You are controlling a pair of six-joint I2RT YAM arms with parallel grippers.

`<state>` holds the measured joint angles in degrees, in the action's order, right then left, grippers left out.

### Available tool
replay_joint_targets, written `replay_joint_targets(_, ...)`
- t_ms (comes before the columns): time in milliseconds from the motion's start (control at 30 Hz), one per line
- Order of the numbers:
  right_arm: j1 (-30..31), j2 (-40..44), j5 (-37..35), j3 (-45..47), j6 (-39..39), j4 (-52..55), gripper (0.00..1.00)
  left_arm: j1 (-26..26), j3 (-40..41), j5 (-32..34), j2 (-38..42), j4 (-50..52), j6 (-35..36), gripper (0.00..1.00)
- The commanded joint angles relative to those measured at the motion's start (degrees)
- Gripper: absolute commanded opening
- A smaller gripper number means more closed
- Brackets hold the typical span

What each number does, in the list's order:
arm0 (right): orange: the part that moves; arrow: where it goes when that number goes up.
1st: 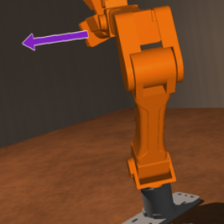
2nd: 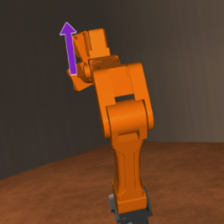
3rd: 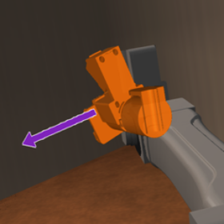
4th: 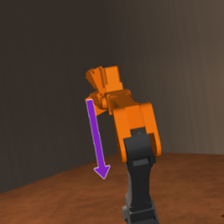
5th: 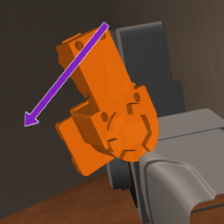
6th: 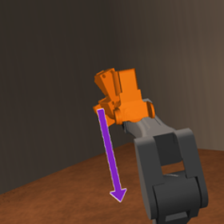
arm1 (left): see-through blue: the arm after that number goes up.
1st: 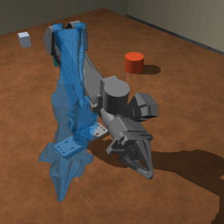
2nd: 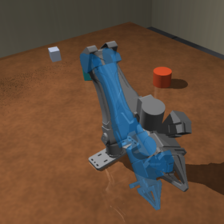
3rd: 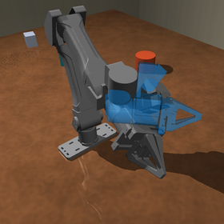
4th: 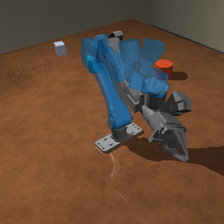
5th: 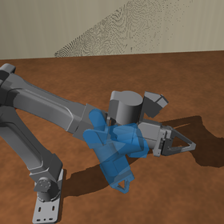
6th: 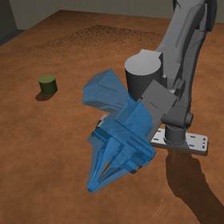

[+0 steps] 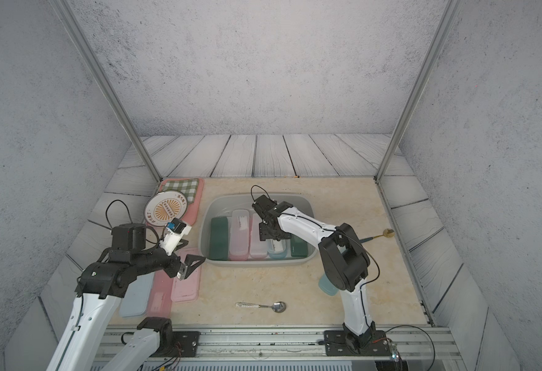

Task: Put the pencil case into the storage box
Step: Place the pencil case at the storage box.

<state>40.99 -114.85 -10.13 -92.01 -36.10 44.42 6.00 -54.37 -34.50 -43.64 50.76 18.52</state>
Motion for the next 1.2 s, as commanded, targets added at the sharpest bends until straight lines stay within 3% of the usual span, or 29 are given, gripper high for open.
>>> replay_joint_targets(0, -0.97, -3.89, -1.09, -3.73, -0.16, 2.07, 0.73, -0.41, 1.2, 1.87, 0.96, 0.01, -0.31, 0.96)
replay_joint_targets(333, -2.11, -5.31, -2.31, -4.6, -3.36, 4.79, 0.77, 1.24, 1.78, 4.9, 0.86, 0.12, -0.08, 0.96)
replay_joint_targets(700, -2.14, -4.43, 0.09, -5.77, -3.27, 5.47, 0.91, 2.0, 2.5, 5.42, 1.36, -0.18, 0.29, 0.97)
replay_joint_targets(967, -3.03, 5.54, 7.18, 0.85, 1.04, -0.3, 0.9, 2.0, 2.46, 6.09, 1.68, -0.3, 0.2, 0.97)
replay_joint_targets(1167, -11.64, 19.83, 8.84, 13.61, 1.87, -3.29, 0.81, 2.31, 2.64, 6.68, 1.89, -0.4, -0.15, 0.97)
